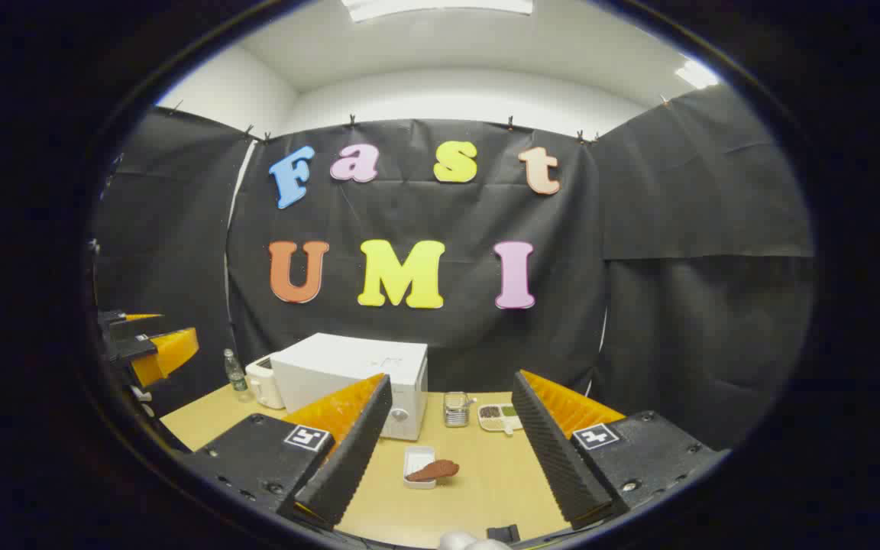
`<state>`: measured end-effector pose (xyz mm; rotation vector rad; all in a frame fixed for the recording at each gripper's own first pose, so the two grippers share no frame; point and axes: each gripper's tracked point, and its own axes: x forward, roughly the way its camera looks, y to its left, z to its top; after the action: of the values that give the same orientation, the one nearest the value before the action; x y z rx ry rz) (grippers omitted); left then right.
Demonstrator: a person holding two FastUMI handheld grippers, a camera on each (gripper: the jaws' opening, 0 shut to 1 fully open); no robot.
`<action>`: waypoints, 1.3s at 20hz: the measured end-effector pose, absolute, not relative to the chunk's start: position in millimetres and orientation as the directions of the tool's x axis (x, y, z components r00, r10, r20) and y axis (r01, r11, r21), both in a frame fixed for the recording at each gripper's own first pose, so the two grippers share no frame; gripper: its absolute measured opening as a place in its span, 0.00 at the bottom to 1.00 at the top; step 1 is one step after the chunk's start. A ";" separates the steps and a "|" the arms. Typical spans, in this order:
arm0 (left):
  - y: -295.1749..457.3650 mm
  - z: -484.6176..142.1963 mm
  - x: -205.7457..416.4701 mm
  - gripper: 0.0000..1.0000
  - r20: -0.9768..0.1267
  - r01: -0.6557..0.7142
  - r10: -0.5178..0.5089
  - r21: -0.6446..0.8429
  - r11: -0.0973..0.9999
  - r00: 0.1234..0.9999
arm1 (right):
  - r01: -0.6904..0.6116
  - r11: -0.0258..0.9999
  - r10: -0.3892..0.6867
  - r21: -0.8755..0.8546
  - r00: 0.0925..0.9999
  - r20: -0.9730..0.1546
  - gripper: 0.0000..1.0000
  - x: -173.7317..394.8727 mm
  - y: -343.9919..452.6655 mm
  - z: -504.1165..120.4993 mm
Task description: Open the microwave oven with the left hand, put the food in, and close the microwave oven.
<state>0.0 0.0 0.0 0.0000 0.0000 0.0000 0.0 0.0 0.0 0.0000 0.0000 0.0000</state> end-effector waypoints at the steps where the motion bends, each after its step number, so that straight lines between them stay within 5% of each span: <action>1: 1.0 -0.1 0.3 0.95 0.000 -0.002 0.002 -0.002 1.000 1.000 | 0.002 1.000 -0.002 0.003 1.000 0.001 1.00 0.3 -1.9 0.7; 3: 1.3 2.0 0.8 0.95 0.005 -0.007 0.007 -0.003 1.000 1.000 | 0.004 1.000 -0.004 0.005 1.000 0.002 0.91 0.6 -2.6 2.5; 4: 1.4 1.3 0.1 0.95 0.003 -0.006 0.006 0.000 1.000 1.000 | 0.003 1.000 -0.003 0.003 1.000 0.002 1.00 2.0 -3.2 2.3; 7: 1.7 2.2 1.2 0.95 0.005 -0.009 0.009 0.006 1.000 1.000 | 0.001 1.000 -0.001 0.004 1.000 0.004 1.00 3.1 -2.0 4.2; 8: 0.4 1.8 1.4 0.95 0.004 -0.007 0.007 0.005 1.000 1.000 | -0.001 1.000 0.001 0.002 1.000 0.007 0.91 3.6 -1.8 4.7; 10: -0.1 1.0 1.6 0.95 0.002 -0.004 0.004 0.001 1.000 1.000 | -0.004 1.000 0.004 -0.005 1.000 0.007 1.00 4.4 0.1 4.4; 11: -0.9 0.4 1.9 0.95 0.001 -0.002 0.002 0.001 1.000 1.000 | -0.004 1.000 0.004 -0.007 1.000 0.005 0.91 4.4 0.0 3.1; 12: -0.5 0.5 2.2 0.95 0.001 -0.002 0.002 0.001 1.000 1.000 | -0.006 1.000 0.006 -0.009 1.000 0.002 1.00 4.5 0.9 2.4; 14: -0.7 -0.1 3.1 0.95 0.000 -0.003 0.003 0.004 1.000 1.000 | -0.004 1.000 0.004 -0.008 1.000 -0.003 1.00 4.7 0.4 1.1; 15: -0.9 -1.5 4.9 0.95 0.001 -0.002 0.002 0.005 1.000 1.000 | -0.002 1.000 0.002 -0.006 1.000 -0.003 0.91 4.6 -0.1 1.4; 17: -0.8 -5.6 8.1 0.95 -0.004 -0.004 0.004 0.008 1.000 1.000 | 0.001 1.000 -0.001 -0.005 1.000 -0.005 1.00 6.1 -2.7 0.7; 20: -7.1 -17.7 19.5 0.95 -0.017 0.002 -0.002 0.007 1.000 1.000 | 0.004 1.000 -0.004 -0.005 1.000 -0.008 1.00 9.9 -7.3 0.8; 21: -10.7 -23.1 26.2 0.95 -0.020 0.006 -0.006 0.005 1.000 1.000 | 0.004 1.000 -0.004 -0.006 1.000 -0.010 0.91 12.7 -9.3 0.5; 22: -16.0 -31.0 33.2 0.95 -0.027 0.015 -0.015 0.004 1.000 1.000 | 0.007 1.000 -0.007 -0.007 1.000 -0.012 1.00 14.6 -12.6 2.1; 26: -47.3 -66.3 71.4 0.95 -0.035 0.050 -0.050 -0.009 0.999 0.998 | 0.007 1.000 -0.008 -0.011 1.000 -0.029 1.00 28.3 -24.7 2.9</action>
<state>71.4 -47.3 -66.3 -0.0085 0.0355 -0.0499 28.3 -24.7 2.9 -0.0109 0.0293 -0.0074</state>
